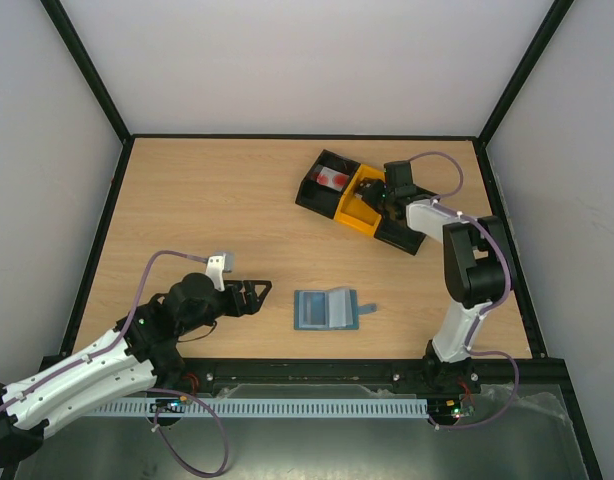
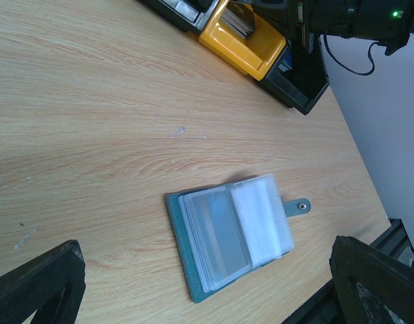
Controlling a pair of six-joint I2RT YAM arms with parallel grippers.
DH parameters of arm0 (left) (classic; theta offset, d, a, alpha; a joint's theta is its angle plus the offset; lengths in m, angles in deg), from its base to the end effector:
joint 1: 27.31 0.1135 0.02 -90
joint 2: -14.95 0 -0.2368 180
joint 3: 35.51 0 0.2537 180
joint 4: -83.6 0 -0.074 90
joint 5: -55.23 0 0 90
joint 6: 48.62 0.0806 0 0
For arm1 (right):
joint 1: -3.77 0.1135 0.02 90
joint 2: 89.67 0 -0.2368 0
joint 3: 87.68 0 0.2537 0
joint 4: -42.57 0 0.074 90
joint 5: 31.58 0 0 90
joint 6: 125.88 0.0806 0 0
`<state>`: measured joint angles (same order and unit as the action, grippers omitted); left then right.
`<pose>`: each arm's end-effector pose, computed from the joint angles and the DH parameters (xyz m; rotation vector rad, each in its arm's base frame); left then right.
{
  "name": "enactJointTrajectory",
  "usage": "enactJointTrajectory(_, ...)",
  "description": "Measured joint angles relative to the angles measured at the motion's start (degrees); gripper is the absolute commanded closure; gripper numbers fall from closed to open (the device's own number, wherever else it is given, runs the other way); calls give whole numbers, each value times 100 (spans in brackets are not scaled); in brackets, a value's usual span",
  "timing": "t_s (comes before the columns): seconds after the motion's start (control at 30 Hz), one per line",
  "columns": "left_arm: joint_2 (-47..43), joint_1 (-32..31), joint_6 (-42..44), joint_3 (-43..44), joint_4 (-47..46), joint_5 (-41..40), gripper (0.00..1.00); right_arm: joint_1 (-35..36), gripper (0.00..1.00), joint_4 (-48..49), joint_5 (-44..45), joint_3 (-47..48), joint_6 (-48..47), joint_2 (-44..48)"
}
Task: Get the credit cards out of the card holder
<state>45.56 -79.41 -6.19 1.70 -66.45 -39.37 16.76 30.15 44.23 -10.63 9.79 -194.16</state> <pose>0.1340 -0.1617 0.2021 0.0280 2.1328 -1.0161 0.4060 0.1139 0.1283 0.5348 2.3151 0.8010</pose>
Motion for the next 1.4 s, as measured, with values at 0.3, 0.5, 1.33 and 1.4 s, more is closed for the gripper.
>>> enactJointTrajectory(0.3, 0, 0, 0, 0, 0, -9, 0, -28, 86, -133, 151, 219, -7, -109)
enactJointTrajectory(0.5, 2, 0, 0, 0, 0, -33, 0, -28, 80, -278, 280, 374, -31, -146)
enactJointTrajectory(1.33, 26, 0, -74, 0, -2, -35, 0, -61, 56, -1217, 848, 951, -234, -85)
enactJointTrajectory(1.4, 44, 0, -127, -2, 0, -35, 0, -61, 55, -1266, 761, 922, -282, 35)
